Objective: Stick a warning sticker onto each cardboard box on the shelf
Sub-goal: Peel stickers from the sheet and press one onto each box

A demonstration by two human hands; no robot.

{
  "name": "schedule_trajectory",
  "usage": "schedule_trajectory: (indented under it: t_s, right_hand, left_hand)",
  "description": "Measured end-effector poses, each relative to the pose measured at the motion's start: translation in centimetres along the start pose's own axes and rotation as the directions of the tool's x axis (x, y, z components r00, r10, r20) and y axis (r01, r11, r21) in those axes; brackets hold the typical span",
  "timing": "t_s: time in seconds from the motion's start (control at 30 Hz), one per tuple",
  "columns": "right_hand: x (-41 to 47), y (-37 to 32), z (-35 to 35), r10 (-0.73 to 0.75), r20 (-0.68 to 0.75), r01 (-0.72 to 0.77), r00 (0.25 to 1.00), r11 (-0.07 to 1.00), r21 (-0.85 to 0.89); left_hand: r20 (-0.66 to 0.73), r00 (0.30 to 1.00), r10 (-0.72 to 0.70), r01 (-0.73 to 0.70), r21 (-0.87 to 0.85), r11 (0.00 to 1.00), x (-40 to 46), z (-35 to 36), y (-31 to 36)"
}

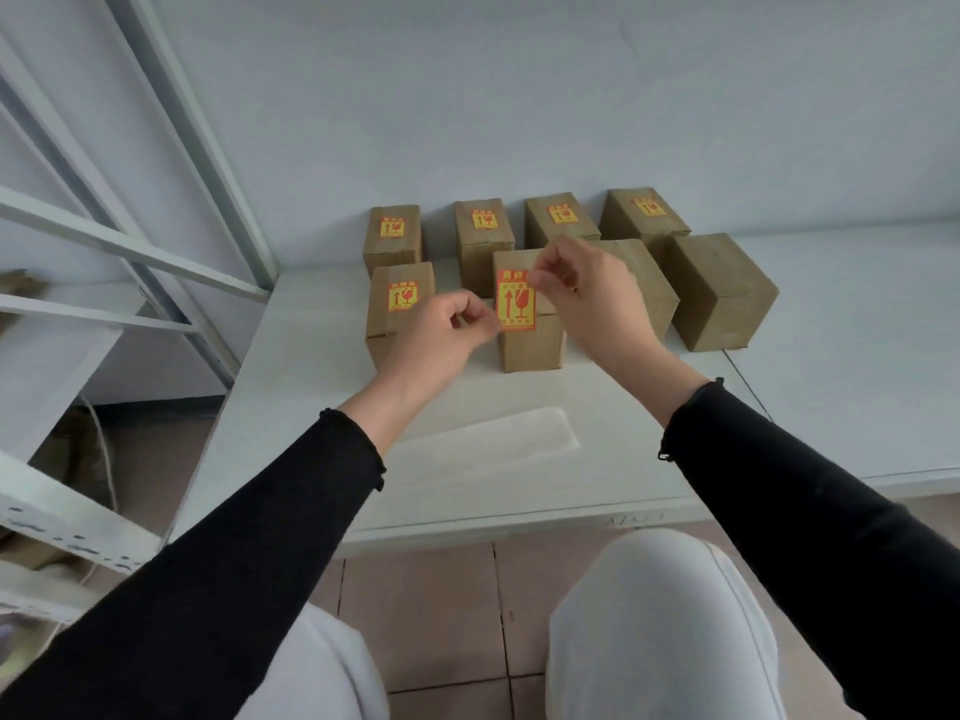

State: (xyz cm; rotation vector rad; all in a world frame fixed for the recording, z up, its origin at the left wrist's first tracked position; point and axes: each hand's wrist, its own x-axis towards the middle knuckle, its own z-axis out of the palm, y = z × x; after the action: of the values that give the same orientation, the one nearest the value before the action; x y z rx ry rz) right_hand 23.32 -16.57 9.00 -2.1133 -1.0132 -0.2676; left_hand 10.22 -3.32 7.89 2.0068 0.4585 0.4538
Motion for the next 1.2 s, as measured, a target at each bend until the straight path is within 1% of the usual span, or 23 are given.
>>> schedule_trajectory:
  t_s: [0.13,0.27,0.37,0.5,0.63,0.77,0.93,1.07,1.2]
  right_hand:
    - [4.2,2.3,-0.5,0.098,0.006,-0.098,0.995,0.995,0.012]
    - [7.6,4.3,0.6,0.188,0.05,-0.188,0.981,0.982,0.002]
    - [8.7,5.3,1.7,0.254,0.094,-0.255,0.963,0.967,-0.01]
    - [9.0,6.0,2.8,0.304,0.139,-0.306,0.943,0.952,-0.005]
    - [8.8,6.3,3.7,0.326,0.157,-0.33,0.932,0.944,-0.005]
    - [8.7,6.6,4.1,0.321,0.14,-0.322,0.937,0.947,-0.018]
    - [8.5,7.3,4.7,0.343,0.133,-0.342,0.93,0.939,-0.03]
    - [8.5,7.6,5.0,0.344,0.13,-0.34,0.93,0.939,-0.051]
    - [8.7,7.7,5.2,0.342,0.133,-0.334,0.93,0.939,-0.079]
  left_hand:
    - [0.008,0.998,-0.058,0.058,-0.025,0.998,4.6,1.6,1.7]
    - [0.027,0.99,-0.139,0.139,-0.014,0.99,9.1,2.7,1.6]
    - [0.055,0.973,-0.222,0.223,-0.014,0.975,11.0,3.5,0.9]
    - [0.058,0.948,-0.313,0.311,0.05,0.949,12.2,4.5,-0.5]
    - [0.045,0.947,-0.318,0.315,0.065,0.947,12.4,5.0,-1.4]
    - [0.025,0.958,-0.287,0.279,0.168,0.946,12.4,5.2,-1.7]
    - [0.036,0.97,-0.239,0.22,0.283,0.933,12.3,5.5,-1.7]
    - [0.026,0.979,-0.202,0.181,0.34,0.923,12.3,5.8,-1.6]
    - [0.014,0.982,-0.19,0.172,0.37,0.913,12.4,5.9,-1.6]
